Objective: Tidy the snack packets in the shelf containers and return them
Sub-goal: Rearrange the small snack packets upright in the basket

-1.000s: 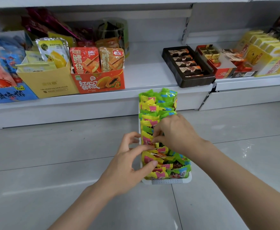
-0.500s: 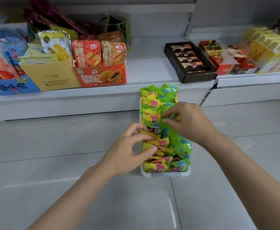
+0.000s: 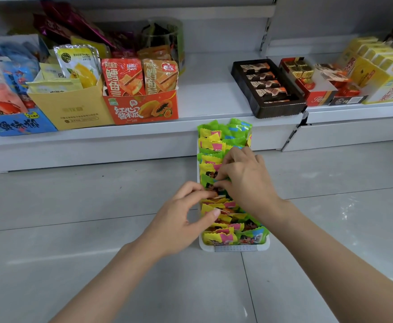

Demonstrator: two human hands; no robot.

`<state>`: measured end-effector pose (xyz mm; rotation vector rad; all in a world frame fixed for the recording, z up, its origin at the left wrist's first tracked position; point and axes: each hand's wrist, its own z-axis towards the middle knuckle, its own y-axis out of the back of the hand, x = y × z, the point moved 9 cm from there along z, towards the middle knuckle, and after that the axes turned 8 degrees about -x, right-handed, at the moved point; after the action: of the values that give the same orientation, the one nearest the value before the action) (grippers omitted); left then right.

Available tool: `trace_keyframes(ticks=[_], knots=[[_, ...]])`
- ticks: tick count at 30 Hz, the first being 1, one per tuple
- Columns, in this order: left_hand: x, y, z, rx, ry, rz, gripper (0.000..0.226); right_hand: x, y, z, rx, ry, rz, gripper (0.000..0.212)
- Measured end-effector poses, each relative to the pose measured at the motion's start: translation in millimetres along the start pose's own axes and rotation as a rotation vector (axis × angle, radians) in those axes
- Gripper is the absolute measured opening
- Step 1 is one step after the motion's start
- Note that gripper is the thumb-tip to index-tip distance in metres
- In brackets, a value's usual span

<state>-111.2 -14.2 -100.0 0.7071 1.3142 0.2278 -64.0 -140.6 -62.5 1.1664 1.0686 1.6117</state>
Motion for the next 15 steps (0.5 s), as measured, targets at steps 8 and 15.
trace_keyframes(ticks=[8, 15], knots=[[-2.9, -1.4, -2.7, 0.02, -0.012, 0.022, 0.057, -17.8, 56.2, -4.1, -0.121, -0.081, 0.347, 0.015], [3.9, 5.5, 8.2, -0.023, 0.184, -0.207, 0.046, -43.1, 145.8, 6.6, -0.373, -0.261, 1.002, 0.02]])
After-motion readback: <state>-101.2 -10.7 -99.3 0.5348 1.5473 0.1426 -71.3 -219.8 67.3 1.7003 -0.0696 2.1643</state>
